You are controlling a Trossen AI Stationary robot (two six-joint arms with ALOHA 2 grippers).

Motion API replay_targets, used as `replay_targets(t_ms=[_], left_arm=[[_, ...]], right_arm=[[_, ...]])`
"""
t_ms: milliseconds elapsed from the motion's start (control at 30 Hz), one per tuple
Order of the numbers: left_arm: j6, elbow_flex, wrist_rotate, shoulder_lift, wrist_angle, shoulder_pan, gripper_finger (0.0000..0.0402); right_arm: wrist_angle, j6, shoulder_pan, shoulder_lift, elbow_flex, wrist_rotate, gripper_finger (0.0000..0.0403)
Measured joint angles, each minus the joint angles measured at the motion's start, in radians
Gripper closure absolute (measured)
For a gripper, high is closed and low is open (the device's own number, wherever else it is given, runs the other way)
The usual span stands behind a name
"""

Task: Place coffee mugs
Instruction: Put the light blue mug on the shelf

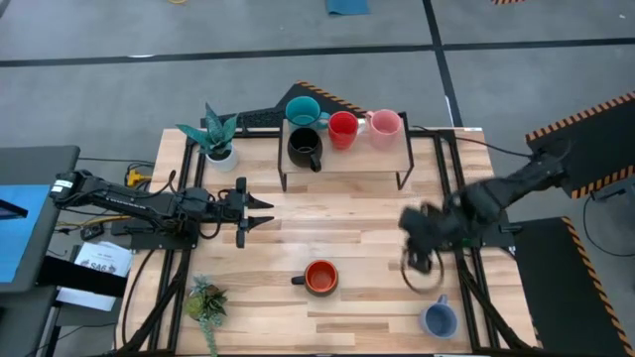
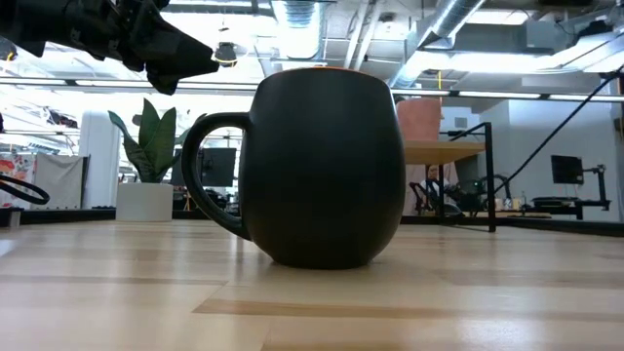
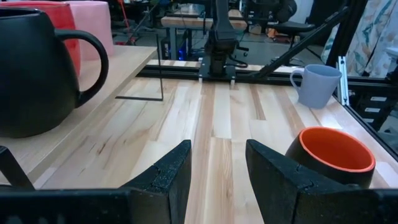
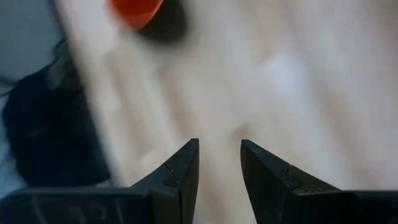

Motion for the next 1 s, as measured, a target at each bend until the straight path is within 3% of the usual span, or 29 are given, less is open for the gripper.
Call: replay_targets(t_ms=[167, 300, 533, 733, 1000], left_arm=[[0.0, 0.0, 0.0, 0.0, -0.004, 0.0, 0.0264], [-0.006, 0.0, 0.0, 0.0, -0.015, 0.0, 0.0264], [-0.007, 0.0, 0.0, 0.0, -0.015, 0.0, 0.0264], [-0.007, 0.0, -0.001, 0.0, -0.016, 0.0, 0.0264], [-0.007, 0.0, -0.001, 0.0, -0.016, 0.0, 0.0264]], right_arm=[[0.059, 0.313, 0.221, 0.05, -0.042, -0.084, 0.026], [0.051, 0.43, 0.358, 0.117, -0.043, -0.084, 0.0259], [-0.004, 0.4, 0.447, 0.284, -0.043, -0.069, 0.0259], [0.007, 0.219, 0.434, 0.408, -0.043, -0.241, 0.0259], [0.004, 0.143, 0.422, 0.425, -0.043, -0.253, 0.0273]])
